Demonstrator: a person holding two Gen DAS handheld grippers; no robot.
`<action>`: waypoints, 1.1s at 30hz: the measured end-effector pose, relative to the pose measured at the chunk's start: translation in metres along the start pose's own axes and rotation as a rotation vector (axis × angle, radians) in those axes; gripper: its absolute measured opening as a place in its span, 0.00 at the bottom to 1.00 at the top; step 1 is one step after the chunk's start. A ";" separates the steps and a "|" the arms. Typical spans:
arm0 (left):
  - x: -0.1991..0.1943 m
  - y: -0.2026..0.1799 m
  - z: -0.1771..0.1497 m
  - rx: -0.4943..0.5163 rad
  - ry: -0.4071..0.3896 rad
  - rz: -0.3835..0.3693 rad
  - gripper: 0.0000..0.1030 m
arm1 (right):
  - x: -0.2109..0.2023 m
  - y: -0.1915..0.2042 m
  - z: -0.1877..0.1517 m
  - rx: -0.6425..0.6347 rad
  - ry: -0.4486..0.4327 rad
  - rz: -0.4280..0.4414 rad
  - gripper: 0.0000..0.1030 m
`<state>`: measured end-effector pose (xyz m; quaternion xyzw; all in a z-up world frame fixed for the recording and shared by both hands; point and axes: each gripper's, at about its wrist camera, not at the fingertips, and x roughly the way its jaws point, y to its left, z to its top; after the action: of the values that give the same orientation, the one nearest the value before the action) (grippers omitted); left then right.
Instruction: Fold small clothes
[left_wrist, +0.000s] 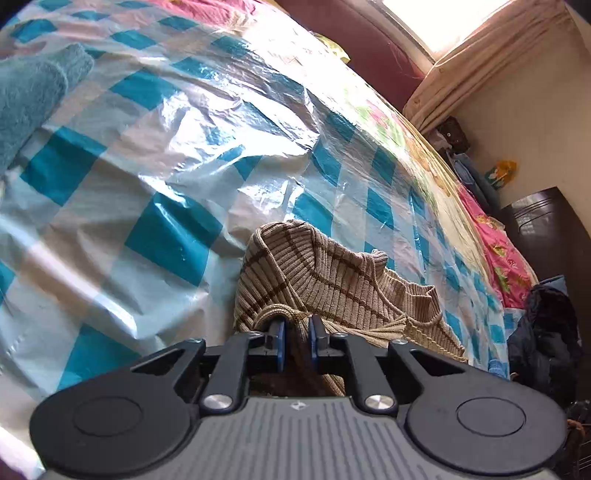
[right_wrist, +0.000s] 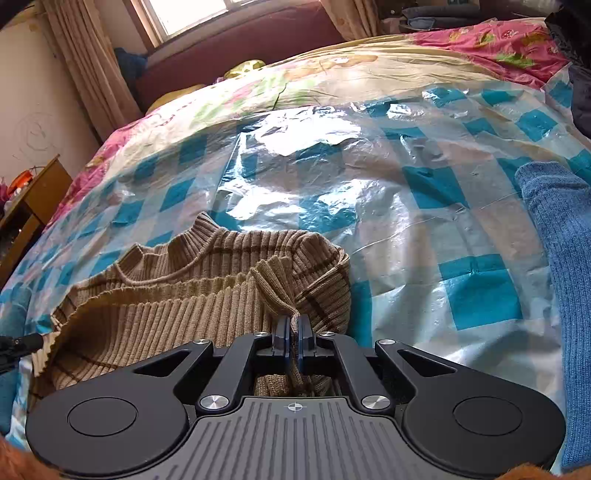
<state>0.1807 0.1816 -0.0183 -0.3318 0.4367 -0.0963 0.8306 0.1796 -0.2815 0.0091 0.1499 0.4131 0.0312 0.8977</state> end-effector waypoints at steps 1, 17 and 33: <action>-0.002 0.006 -0.001 -0.046 0.001 -0.025 0.22 | 0.000 0.001 0.000 -0.001 0.000 0.001 0.04; 0.010 -0.068 -0.016 0.565 -0.120 0.241 0.57 | 0.004 0.002 -0.002 -0.012 0.021 0.003 0.11; 0.061 -0.074 0.000 0.640 -0.063 0.323 0.51 | 0.009 -0.003 -0.005 0.004 0.030 0.022 0.11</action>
<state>0.2266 0.0979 -0.0120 0.0157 0.4051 -0.0855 0.9101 0.1816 -0.2818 -0.0008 0.1555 0.4251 0.0424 0.8907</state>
